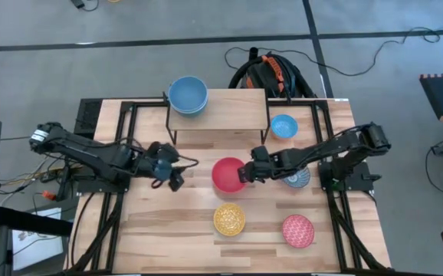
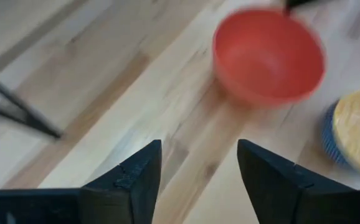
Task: Place and stack bowls onto a shelf
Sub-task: Stack the red bowl into the blue bowl
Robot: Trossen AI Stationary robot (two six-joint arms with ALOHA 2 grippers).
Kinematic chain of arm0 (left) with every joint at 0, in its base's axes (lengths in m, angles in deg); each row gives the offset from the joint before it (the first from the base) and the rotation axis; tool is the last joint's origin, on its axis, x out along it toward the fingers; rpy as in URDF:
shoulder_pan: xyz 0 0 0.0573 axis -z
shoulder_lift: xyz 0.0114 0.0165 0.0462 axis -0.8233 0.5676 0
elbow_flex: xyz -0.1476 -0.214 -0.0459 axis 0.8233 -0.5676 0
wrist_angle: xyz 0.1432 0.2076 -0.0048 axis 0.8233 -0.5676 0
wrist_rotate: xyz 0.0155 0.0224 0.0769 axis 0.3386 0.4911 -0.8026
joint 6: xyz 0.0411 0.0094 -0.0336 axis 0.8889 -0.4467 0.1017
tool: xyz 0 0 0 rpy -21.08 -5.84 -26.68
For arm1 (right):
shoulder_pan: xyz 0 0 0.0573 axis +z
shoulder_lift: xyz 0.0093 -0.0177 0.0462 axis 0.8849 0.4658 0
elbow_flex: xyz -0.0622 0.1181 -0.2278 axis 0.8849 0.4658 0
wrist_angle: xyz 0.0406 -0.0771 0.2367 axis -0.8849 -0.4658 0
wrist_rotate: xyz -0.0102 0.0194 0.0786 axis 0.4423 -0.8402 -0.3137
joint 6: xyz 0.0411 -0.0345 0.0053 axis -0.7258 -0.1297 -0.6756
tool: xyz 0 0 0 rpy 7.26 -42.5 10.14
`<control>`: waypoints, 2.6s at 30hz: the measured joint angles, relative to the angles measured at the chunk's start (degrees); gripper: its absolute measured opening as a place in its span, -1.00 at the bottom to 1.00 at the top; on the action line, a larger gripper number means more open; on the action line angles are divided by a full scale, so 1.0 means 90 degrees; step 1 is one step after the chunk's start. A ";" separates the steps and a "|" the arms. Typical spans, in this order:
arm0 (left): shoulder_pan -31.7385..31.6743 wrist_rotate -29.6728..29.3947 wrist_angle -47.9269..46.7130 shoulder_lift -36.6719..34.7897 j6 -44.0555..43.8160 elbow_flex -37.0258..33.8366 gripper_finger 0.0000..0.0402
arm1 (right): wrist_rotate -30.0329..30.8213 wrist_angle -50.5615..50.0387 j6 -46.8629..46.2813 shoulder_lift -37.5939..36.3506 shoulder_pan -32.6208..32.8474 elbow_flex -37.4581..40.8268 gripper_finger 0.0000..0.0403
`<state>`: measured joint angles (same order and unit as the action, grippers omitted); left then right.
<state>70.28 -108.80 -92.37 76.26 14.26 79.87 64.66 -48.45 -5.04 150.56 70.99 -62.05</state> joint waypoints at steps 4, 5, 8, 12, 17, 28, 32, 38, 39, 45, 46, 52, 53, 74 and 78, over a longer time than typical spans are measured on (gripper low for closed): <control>-0.0484 0.0518 0.0969 0.0634 0.0765 0.0004 -0.02 | -0.0050 0.0060 -0.0297 -0.0097 0.0182 0.0000 0.04; -0.0574 0.0686 0.1240 0.0815 0.0895 0.0004 -0.02 | -0.0058 0.0054 -0.0313 -0.0101 0.0204 -0.0002 0.04; -0.0804 0.1148 0.1827 0.1267 0.1055 0.0004 -0.01 | -0.0168 0.0261 -0.0286 0.0023 0.0128 0.0000 0.01; -0.1038 0.1323 0.2365 0.1852 0.1143 0.0006 -0.01 | -0.0159 0.0556 -0.0301 0.0001 0.0174 0.0000 -0.02; -0.1278 0.1735 0.2816 0.2605 0.1140 0.0004 -0.01 | -0.0080 0.0477 -0.0383 -0.0245 0.0509 -0.0002 -0.04; -0.1323 0.1984 0.3426 0.3178 0.0965 0.0035 -0.11 | -0.0108 0.0226 -0.0521 -0.0245 0.0885 -0.0003 -0.04; -0.1386 0.1915 0.3441 0.3179 0.0925 0.0035 -0.31 | -0.0100 0.0056 -0.0531 -0.0242 0.0928 -0.0114 -0.04; -0.1536 0.1867 0.3344 0.3177 0.0919 0.0036 -0.72 | -0.0077 -0.0450 -0.0524 -0.0242 0.0928 -0.0412 -0.04; -0.1563 0.1875 0.3329 0.3182 0.0921 0.0037 -0.78 | -0.0065 -0.0553 -0.0520 -0.0242 0.0926 -0.0466 -0.04; -0.1766 0.2482 0.3362 0.3267 0.1034 0.0040 -0.96 | -0.0026 -0.0841 -0.0493 -0.0242 0.0926 -0.0657 -0.04; -0.1790 0.2578 0.3345 0.3284 0.1035 0.0040 -0.96 | -0.0024 -0.0846 -0.0490 -0.0242 0.0926 -0.0665 -0.04; -0.1838 0.2987 0.3281 0.3286 0.1191 0.0038 -0.77 | -0.0020 -0.0845 -0.0487 -0.0242 0.0926 -0.0678 -0.04; -0.1835 0.3011 0.3274 0.3286 0.1203 0.0038 -0.72 | -0.0020 -0.0849 -0.0487 -0.0242 0.0926 -0.0678 -0.04; -0.1799 0.2997 0.2323 0.3187 0.1354 0.0149 -0.99 | 0.0069 -0.0843 -0.0498 -0.0242 0.1097 -0.0678 -0.04; -0.1702 0.2979 0.1702 0.2936 0.1793 0.0404 -1.00 | 0.0100 -0.0843 -0.0451 -0.0242 0.1046 -0.0678 -0.04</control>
<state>54.97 -81.99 -77.05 102.69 30.39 83.51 65.56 -56.04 -9.10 148.39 80.41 -68.15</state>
